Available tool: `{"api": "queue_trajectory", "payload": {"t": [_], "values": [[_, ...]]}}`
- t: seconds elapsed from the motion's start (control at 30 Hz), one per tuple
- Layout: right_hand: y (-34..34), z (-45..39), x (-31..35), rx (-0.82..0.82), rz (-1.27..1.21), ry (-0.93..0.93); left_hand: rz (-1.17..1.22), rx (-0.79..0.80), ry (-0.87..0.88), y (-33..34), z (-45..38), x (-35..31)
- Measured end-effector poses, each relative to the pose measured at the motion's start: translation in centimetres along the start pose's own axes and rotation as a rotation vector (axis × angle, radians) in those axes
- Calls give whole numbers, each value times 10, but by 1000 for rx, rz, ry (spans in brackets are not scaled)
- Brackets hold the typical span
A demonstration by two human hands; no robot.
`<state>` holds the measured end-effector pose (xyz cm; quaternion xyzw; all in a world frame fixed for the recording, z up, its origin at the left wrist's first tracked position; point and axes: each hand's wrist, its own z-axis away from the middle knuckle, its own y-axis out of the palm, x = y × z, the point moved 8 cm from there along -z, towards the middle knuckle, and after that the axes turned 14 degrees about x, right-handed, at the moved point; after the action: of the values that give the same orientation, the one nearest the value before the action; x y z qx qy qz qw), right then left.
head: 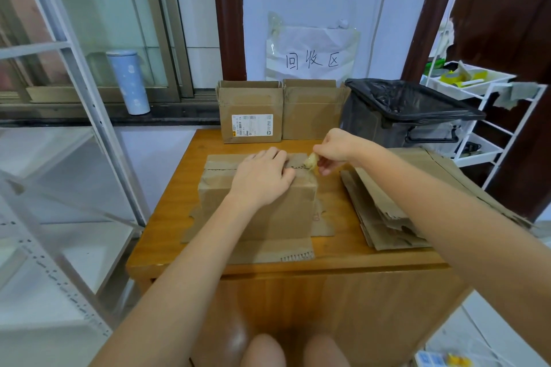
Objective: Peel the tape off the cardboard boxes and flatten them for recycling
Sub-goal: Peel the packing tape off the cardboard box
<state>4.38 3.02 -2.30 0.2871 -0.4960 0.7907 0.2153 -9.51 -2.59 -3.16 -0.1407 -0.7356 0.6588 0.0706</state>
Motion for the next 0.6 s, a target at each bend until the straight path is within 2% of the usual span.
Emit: {"api": "queue_trajectory", "payload": {"t": [0.17, 0.33, 0.47, 0.6], "values": [[8, 8, -16, 28, -90, -29, 17, 24, -8, 2, -1, 2], [17, 5, -23, 89, -249, -184, 7, 23, 2, 2, -2, 1], [16, 15, -27, -49, -76, -291, 5, 28, 5, 3, -3, 0], [16, 22, -26, -139, -210, -407, 1, 25, 9, 2, -3, 0]]}}
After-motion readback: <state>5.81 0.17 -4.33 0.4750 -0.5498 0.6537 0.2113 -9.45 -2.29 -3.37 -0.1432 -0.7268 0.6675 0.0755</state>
